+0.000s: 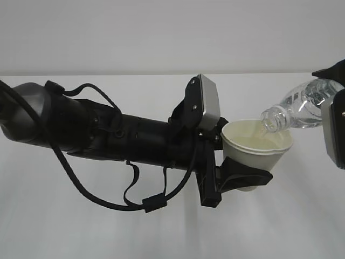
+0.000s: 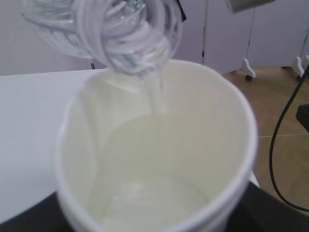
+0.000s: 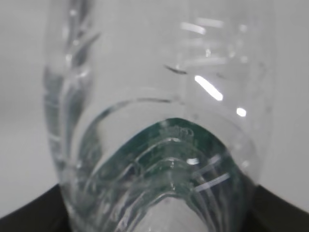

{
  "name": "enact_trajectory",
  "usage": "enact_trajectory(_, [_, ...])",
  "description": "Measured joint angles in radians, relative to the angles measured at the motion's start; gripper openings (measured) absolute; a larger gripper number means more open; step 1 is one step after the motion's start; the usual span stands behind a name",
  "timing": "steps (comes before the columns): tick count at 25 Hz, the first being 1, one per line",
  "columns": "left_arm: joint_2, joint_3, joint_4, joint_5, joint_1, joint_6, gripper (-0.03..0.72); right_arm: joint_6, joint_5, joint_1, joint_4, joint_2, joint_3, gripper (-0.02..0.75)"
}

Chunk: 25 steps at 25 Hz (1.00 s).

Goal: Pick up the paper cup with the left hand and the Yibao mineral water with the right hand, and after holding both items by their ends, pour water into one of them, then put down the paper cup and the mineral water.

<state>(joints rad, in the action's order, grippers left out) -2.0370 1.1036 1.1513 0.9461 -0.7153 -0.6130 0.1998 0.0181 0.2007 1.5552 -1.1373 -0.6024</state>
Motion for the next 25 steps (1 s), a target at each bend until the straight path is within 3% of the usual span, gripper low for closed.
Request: enact_trajectory(25, [0.0,0.0,0.0,-0.004,0.0,0.0,0.436,-0.004,0.0,0.0,0.0,0.0,0.0,0.465])
